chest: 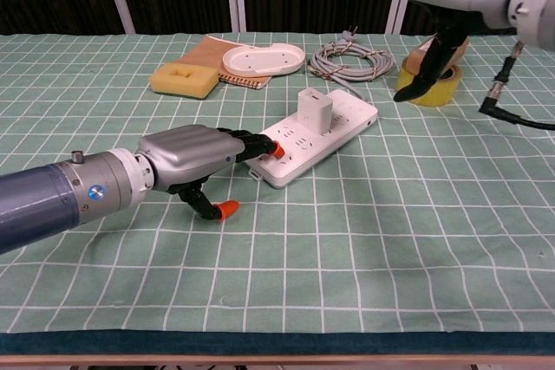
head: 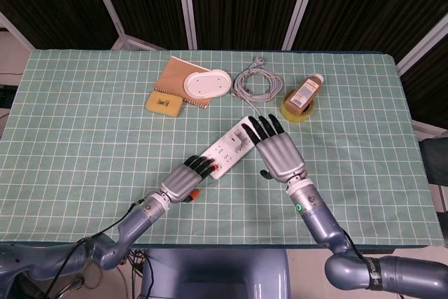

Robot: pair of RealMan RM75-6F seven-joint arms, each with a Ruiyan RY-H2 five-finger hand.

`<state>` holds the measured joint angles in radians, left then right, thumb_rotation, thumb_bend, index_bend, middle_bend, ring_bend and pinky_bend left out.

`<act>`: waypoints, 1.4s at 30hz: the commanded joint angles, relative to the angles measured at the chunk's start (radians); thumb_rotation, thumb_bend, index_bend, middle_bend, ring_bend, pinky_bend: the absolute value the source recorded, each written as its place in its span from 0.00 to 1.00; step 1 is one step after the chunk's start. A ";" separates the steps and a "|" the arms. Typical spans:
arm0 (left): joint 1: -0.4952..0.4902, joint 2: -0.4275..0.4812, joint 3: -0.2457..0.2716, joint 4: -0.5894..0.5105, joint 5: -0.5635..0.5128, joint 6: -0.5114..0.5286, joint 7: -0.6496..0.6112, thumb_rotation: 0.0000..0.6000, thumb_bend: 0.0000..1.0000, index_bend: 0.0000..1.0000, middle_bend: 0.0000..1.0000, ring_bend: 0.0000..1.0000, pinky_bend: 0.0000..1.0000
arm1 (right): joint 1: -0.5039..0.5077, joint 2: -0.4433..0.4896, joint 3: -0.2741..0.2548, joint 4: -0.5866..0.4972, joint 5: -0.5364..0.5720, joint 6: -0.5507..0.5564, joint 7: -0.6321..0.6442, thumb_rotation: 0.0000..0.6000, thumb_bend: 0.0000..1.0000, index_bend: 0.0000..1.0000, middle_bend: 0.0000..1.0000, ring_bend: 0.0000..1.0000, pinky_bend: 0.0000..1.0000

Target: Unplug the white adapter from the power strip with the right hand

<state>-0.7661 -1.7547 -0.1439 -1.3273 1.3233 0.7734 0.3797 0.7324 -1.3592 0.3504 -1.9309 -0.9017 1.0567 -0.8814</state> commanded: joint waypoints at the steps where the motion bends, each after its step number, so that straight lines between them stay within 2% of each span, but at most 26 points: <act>1: -0.007 -0.008 0.003 0.012 0.000 -0.001 -0.009 1.00 0.40 0.09 0.04 0.00 0.10 | 0.066 -0.035 0.004 0.085 0.043 -0.042 -0.039 1.00 0.13 0.07 0.05 0.03 0.05; 8: -0.020 -0.024 0.009 0.038 0.000 0.000 -0.022 1.00 0.40 0.09 0.04 0.00 0.10 | 0.134 -0.091 0.003 0.203 0.135 -0.072 -0.030 1.00 0.13 0.11 0.09 0.07 0.07; 13: -0.027 -0.032 0.006 0.050 0.004 0.013 -0.038 1.00 0.40 0.09 0.04 0.00 0.10 | 0.168 -0.120 -0.018 0.265 0.159 -0.086 -0.021 1.00 0.13 0.11 0.10 0.07 0.08; 23: -0.035 -0.045 0.005 0.060 0.043 0.067 -0.076 1.00 0.40 0.09 0.04 0.00 0.10 | 0.183 -0.135 -0.049 0.290 0.157 -0.066 0.022 1.00 0.13 0.11 0.10 0.07 0.08; 42: -0.047 -0.068 0.033 0.103 0.004 0.024 -0.075 1.00 0.40 0.11 0.06 0.03 0.13 | 0.255 -0.169 -0.056 0.336 0.179 -0.068 0.038 1.00 0.13 0.13 0.12 0.09 0.10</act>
<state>-0.8130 -1.8226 -0.1113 -1.2248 1.3271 0.7976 0.3045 0.9840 -1.5250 0.2922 -1.5983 -0.7263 0.9915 -0.8451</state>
